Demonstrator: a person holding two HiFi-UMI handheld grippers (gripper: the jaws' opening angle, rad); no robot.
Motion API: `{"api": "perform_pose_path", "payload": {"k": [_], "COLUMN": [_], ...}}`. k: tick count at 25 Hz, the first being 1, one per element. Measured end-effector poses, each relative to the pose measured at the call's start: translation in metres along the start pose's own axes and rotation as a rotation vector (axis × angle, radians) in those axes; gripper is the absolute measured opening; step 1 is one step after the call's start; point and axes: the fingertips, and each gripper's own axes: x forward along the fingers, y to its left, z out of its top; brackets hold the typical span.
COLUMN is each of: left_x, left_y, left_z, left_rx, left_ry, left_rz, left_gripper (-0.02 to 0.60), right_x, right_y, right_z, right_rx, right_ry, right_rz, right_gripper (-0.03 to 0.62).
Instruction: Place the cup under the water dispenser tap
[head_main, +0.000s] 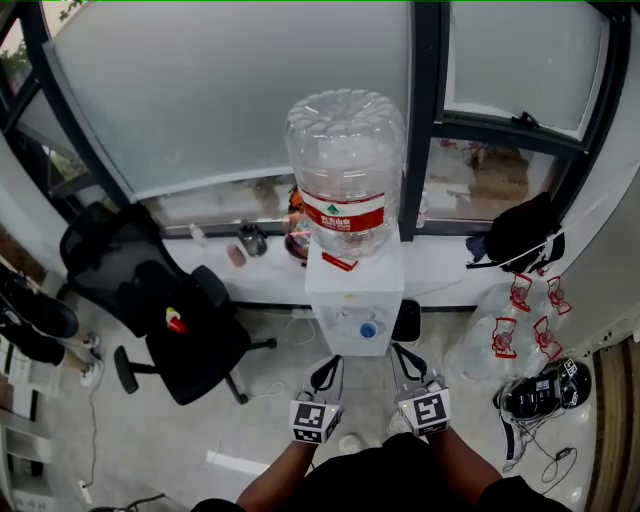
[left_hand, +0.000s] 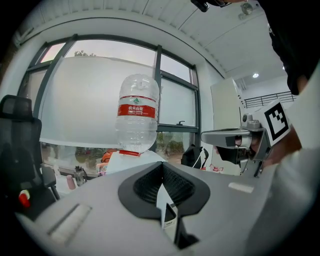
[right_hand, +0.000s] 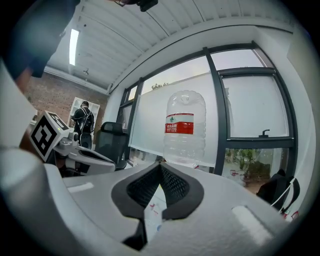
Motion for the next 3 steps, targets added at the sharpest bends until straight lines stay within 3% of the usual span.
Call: {"api": "perform_pose_path", "payload": {"k": [3], "left_x": [-0.0006], "left_y": [-0.0010], "left_z": [-0.0003], "left_rx": [0.001], "left_ry": [0.003], "left_rz": [-0.003], "left_gripper": [0.017], "right_x": [-0.0003], "right_y": [0.0020], "right_z": [0.0049], "right_rx": [-0.003], "right_ry": [-0.006], "right_rz": [0.008], "right_gripper": [0.002]}}
